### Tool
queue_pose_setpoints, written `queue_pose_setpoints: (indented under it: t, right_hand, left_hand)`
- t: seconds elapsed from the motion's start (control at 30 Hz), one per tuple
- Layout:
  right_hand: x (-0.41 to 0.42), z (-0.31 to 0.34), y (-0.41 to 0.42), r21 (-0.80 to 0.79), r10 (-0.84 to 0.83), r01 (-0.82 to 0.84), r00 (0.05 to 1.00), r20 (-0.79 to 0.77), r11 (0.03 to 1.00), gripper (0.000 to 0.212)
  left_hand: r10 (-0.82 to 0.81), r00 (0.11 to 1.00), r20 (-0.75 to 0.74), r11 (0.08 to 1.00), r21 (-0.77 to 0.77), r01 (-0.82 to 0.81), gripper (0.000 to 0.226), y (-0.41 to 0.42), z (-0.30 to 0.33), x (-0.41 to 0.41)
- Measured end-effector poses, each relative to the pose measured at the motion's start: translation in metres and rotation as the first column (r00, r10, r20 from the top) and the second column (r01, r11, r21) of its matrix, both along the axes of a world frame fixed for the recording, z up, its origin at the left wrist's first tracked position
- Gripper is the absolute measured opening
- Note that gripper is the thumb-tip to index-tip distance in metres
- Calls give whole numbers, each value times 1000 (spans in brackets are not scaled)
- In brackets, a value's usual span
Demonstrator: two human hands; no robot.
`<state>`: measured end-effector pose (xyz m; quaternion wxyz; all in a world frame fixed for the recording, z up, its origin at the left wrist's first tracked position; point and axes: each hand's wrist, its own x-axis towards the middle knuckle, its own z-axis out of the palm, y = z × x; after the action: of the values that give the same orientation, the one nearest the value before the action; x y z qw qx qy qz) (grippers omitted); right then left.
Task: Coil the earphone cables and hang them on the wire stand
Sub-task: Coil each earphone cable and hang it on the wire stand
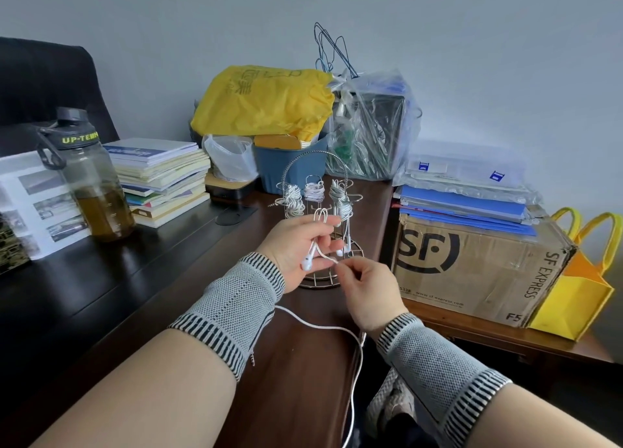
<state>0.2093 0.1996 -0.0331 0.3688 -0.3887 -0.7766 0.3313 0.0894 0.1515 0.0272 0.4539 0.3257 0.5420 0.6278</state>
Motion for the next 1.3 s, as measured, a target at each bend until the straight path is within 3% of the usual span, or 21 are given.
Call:
queue_pose_setpoints:
  t: [0.17,0.3,0.47,0.7,0.93,1.1,1.3]
  right_hand:
    - [6,16,12,-3,-62,61,995,-82,998,20]
    - [5,31,20,-18,-95,93,979,-181,996,22]
    - [3,43,29,-31,-177,175,954,-243,984,29]
    - [-7,45,37,-47,-146,139,969,-201,989,23]
    - [-13,49,38,-11,-168,169,968,-187,986,23]
    - [-11,48,39,-7,-164,165,969,-183,986,21]
    - [-7,45,42,-18,-171,171,961,-219,985,21]
  left_hand:
    - [70,975,-211,997,-22,-77,8,5,-11,4]
    - [201,894,-400,977,21,-211,13,10,-22,1]
    - [363,832,-420,929,94,-359,12,11,-32,-4]
    - [334,708,-623,930,94,-356,17,13,-32,-3]
    - [339,779,-527,937,115,-329,21,10,-32,1]
    - [372,741,-558,928,199,-316,23,12,-30,1]
    - [464,766,-445,886,239,-398,17,16,-30,-3]
